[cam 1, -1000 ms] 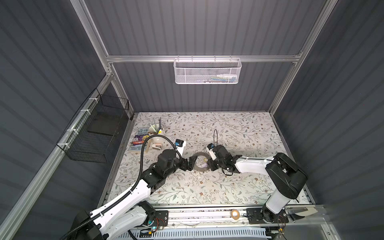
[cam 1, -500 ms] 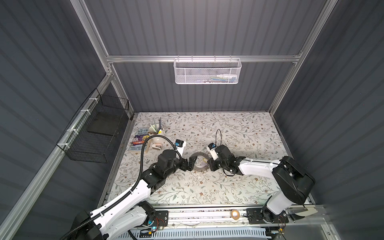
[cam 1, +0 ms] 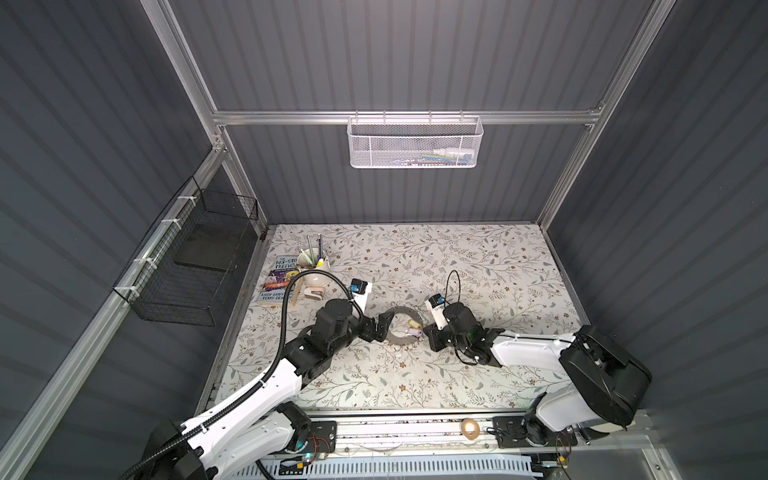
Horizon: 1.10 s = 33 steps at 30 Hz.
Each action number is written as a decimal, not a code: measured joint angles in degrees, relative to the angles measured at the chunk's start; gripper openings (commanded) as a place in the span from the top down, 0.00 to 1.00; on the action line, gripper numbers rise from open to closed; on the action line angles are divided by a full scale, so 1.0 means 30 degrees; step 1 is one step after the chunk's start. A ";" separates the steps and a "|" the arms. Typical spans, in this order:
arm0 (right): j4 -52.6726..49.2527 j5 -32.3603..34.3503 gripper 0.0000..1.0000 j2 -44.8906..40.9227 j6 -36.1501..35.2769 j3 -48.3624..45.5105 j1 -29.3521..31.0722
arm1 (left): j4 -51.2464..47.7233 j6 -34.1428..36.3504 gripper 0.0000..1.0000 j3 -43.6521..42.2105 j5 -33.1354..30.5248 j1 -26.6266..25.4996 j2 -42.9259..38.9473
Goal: Put the keys on the keyring
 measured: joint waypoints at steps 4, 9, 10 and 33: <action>0.0430 0.0736 0.79 -0.1020 0.0481 -0.0903 -0.0299 | 0.0007 0.0000 0.00 0.0000 0.0000 0.0000 0.0044; 0.0750 0.1290 0.56 -0.3351 0.0576 -0.1151 -0.0969 | 0.0350 -0.0109 0.00 -0.0226 -0.0160 0.0000 0.0036; 0.0801 0.1355 0.51 -0.3810 0.0546 -0.1144 -0.1115 | 0.0459 -0.0204 0.00 -0.0364 -0.0342 0.0000 0.0036; 0.0131 0.8123 0.01 -1.2925 -0.1872 -0.3563 -0.8655 | 0.8677 0.0510 0.00 -0.5399 -1.5941 0.3570 0.2324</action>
